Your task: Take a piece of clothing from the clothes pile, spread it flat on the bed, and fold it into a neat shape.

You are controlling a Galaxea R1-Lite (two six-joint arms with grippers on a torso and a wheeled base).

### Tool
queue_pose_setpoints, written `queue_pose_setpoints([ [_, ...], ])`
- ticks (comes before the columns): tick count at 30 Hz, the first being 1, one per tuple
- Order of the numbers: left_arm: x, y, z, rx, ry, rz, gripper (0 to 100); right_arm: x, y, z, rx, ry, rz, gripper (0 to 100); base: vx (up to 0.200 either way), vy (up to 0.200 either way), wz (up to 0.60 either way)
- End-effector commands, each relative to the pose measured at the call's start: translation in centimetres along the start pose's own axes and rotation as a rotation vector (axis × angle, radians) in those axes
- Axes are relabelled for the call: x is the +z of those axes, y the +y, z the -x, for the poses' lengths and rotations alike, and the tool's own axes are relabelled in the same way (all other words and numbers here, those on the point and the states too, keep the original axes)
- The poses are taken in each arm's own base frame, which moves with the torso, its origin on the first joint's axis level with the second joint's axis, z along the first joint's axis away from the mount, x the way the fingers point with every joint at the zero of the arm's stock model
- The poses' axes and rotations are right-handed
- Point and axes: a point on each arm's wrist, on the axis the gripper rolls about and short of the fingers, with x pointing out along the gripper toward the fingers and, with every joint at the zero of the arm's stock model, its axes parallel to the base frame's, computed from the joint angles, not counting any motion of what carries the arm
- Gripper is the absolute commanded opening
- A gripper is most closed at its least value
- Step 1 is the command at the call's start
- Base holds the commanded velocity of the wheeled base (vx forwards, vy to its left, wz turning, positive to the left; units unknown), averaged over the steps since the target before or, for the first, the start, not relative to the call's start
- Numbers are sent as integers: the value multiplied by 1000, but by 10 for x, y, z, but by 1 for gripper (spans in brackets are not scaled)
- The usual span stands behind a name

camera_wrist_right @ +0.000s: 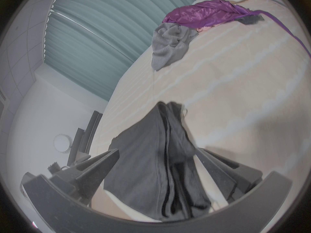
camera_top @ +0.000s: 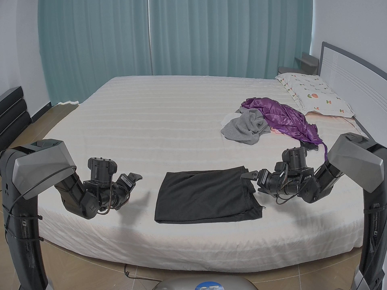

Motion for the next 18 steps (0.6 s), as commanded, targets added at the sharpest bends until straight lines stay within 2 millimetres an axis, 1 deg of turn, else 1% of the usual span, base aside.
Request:
queue_pose_setpoints([
  [1, -1, 1, 0, 5, 3, -2, 100, -11, 10, 24, 50, 33, 9, 100, 0, 0, 0],
  [2, -1, 0, 0, 5, 5, -2, 100, -29, 7, 20, 58, 72, 15, 100, 0, 0, 0],
  [3, -1, 0, 0, 5, 5, -2, 100, -32, 7, 19, 58, 79, 18, 100, 0, 0, 0],
  [9, -1, 0, 0, 5, 5, -2, 100, -38, 2, 9, 49, 98, 31, 100, 0, 0, 0],
  [12, -1, 0, 0, 5, 5, -2, 100, -45, -1, 6, 37, 120, 29, 100, 0, 0, 0],
  [13, -1, 0, 0, 5, 5, -2, 100, -47, -2, 6, 33, 124, 28, 0, 0, 0, 0],
  [18, -1, 0, 1, 5, 5, -2, 100, -47, -3, 10, 26, 124, 39, 0, 0, 0, 0],
])
